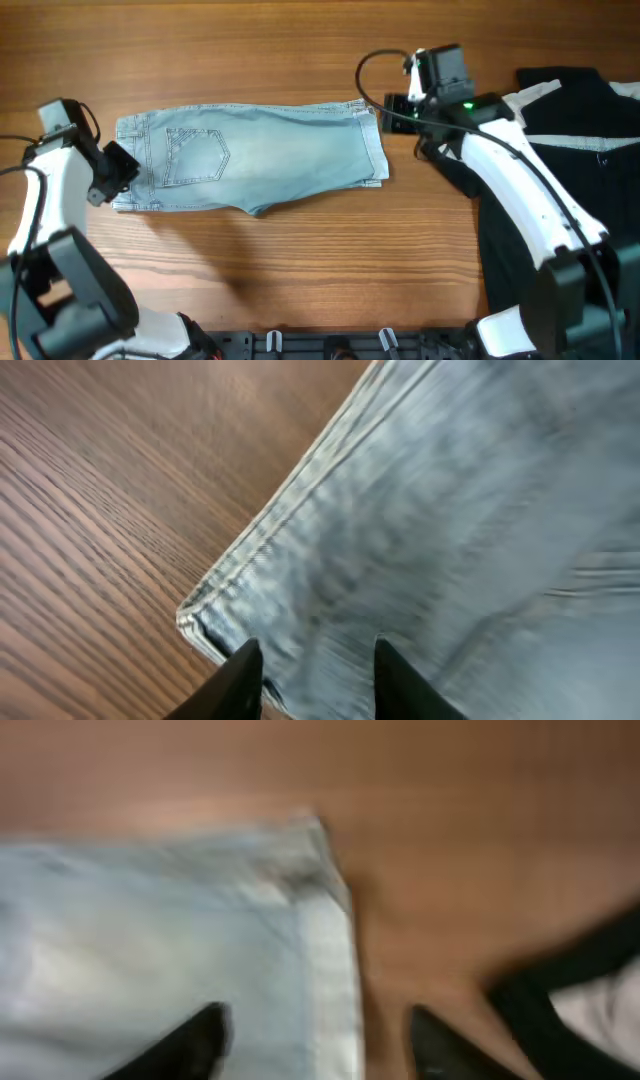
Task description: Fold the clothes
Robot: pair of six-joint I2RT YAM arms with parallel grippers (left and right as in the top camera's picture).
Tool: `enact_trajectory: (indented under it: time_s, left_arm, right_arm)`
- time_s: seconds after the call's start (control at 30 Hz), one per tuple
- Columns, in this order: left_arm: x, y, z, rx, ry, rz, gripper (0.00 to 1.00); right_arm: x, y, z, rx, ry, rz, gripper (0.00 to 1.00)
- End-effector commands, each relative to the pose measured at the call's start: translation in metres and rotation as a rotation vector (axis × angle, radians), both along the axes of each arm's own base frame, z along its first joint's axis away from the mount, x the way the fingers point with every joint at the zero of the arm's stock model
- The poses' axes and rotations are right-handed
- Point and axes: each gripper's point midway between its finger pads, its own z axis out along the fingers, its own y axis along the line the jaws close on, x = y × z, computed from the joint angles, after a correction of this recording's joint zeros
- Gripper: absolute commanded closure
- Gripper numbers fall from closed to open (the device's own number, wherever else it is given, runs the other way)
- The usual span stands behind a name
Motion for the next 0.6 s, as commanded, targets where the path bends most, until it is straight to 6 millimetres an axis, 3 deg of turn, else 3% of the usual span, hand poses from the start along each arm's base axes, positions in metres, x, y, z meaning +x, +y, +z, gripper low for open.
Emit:
enact_trajectory:
  time_s: [0.0, 0.03, 0.07, 0.13, 0.17, 0.2, 0.27, 0.3, 0.37, 0.43, 0.47, 0.5, 0.57]
  left_arm:
    - [0.009, -0.013, 0.033, -0.046, -0.127, -0.028, 0.94]
    - [0.008, -0.013, 0.032, -0.047, -0.123, -0.028, 0.96]
    - [0.008, -0.013, 0.030, -0.053, -0.118, -0.028, 0.96]
    - [0.008, -0.014, 0.026, -0.058, -0.109, -0.028, 0.96]
    - [0.009, -0.013, 0.026, -0.056, -0.114, -0.028, 0.96]
    - [0.010, -0.013, 0.026, -0.055, -0.115, -0.028, 0.96]
    - [0.010, -0.013, 0.026, -0.055, -0.115, -0.028, 0.96]
    - [0.009, -0.013, 0.026, -0.056, -0.113, -0.028, 0.96]
    - [0.007, -0.014, 0.025, -0.060, -0.103, -0.028, 0.86]
    - [0.005, -0.014, 0.025, -0.060, -0.095, -0.031, 0.69]
    - [0.005, -0.013, 0.025, -0.051, -0.092, -0.027, 0.54]
    - [0.007, -0.012, 0.025, -0.047, -0.100, -0.028, 0.44]
    - [0.010, -0.008, 0.027, -0.031, -0.115, -0.026, 0.32]
  right_arm:
    - [0.007, 0.021, -0.008, 0.080, 0.006, 0.047, 0.80]
    - [0.008, 0.023, -0.031, 0.086, 0.065, 0.023, 0.93]
    - [0.008, 0.025, -0.048, 0.092, 0.110, 0.009, 0.96]
    - [0.006, 0.042, -0.087, 0.154, 0.205, 0.053, 0.96]
    - [0.014, 0.059, -0.103, 0.227, 0.201, 0.107, 0.96]
    - [0.025, 0.072, -0.106, 0.287, 0.160, 0.146, 0.96]
    - [0.073, 0.091, -0.101, 0.464, 0.035, 0.045, 0.96]
    - [0.092, 0.083, -0.096, 0.483, -0.024, -0.042, 0.96]
    - [0.105, 0.067, -0.083, 0.489, -0.061, -0.113, 0.96]
    - [0.098, 0.063, -0.061, 0.458, -0.093, -0.007, 0.95]
    - [0.088, 0.057, -0.050, 0.402, -0.095, 0.040, 0.92]
    - [0.068, 0.052, -0.039, 0.337, -0.072, 0.101, 0.90]
    - [0.026, 0.047, -0.041, 0.253, 0.045, 0.169, 0.86]
